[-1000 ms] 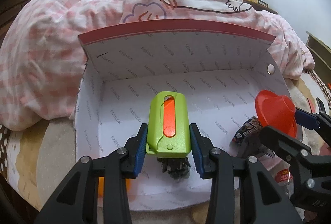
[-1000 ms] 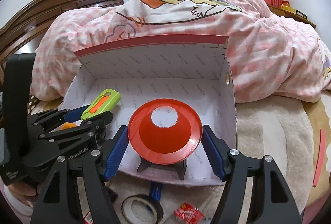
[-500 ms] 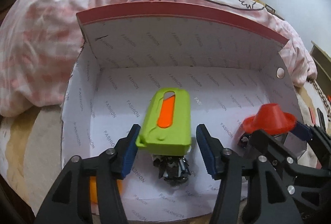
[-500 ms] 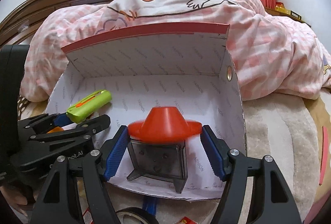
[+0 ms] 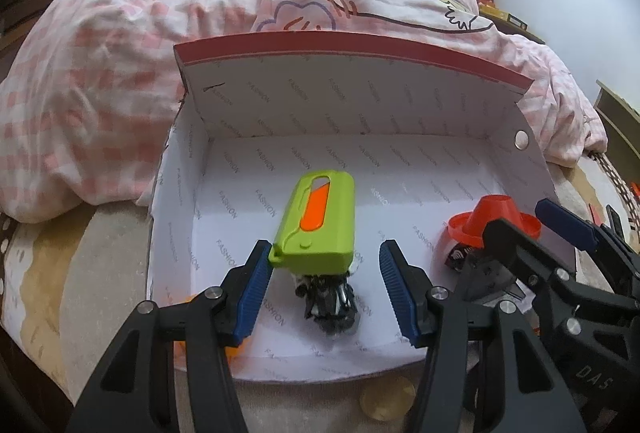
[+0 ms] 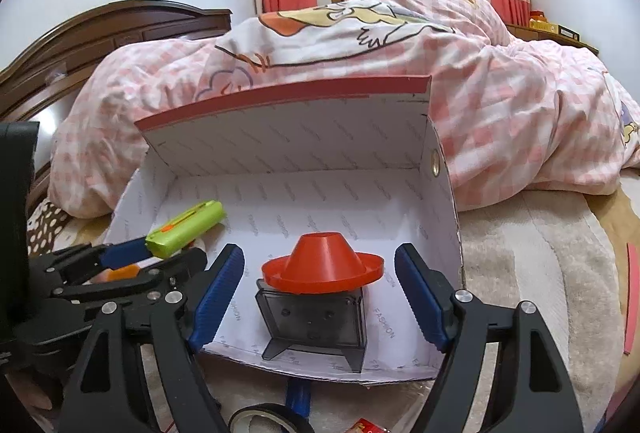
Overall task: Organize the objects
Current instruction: 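Lower the green toy into the box with the left tool while the right tool places the cone, then open both tools and withdraw them from the box toward the remaining items, then grasp the red lighter with the left tool while the right tool grasps the grey block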
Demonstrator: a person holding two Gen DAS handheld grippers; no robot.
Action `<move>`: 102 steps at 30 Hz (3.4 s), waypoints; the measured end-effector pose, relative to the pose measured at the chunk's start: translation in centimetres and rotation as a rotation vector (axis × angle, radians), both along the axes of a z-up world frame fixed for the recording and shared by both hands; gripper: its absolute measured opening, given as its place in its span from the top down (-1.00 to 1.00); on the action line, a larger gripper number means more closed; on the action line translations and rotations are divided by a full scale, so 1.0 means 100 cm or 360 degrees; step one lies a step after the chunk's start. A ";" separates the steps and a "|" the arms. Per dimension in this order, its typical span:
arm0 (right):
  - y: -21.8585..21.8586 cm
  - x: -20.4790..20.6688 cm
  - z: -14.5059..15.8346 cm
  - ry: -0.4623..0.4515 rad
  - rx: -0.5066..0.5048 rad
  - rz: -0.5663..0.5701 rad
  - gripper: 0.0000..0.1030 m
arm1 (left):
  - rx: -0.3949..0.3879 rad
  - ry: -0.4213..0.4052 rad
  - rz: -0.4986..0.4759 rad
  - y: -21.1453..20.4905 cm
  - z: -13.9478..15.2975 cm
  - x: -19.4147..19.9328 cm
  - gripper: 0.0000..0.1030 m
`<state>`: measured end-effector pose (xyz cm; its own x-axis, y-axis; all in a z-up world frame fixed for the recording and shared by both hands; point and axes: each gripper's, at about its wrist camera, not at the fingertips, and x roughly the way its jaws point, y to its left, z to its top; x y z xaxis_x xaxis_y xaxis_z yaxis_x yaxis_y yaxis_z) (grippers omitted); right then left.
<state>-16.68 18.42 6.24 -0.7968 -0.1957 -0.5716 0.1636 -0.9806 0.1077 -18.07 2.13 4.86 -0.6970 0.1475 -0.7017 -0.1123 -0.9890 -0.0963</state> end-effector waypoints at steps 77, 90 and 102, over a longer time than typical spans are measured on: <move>0.057 0.107 -0.041 -0.0335 0.0130 -0.0011 -0.30 | -0.0154 -0.0177 -0.0297 0.043 -0.035 0.099 -0.08; 0.049 0.119 -0.034 -0.0321 0.0064 0.0054 0.17 | -0.0138 -0.0181 -0.0335 0.032 -0.031 0.105 0.51; 0.003 0.148 -0.029 -0.0327 -0.0084 0.0375 0.17 | -0.0154 -0.0203 -0.0320 0.007 -0.030 0.133 0.63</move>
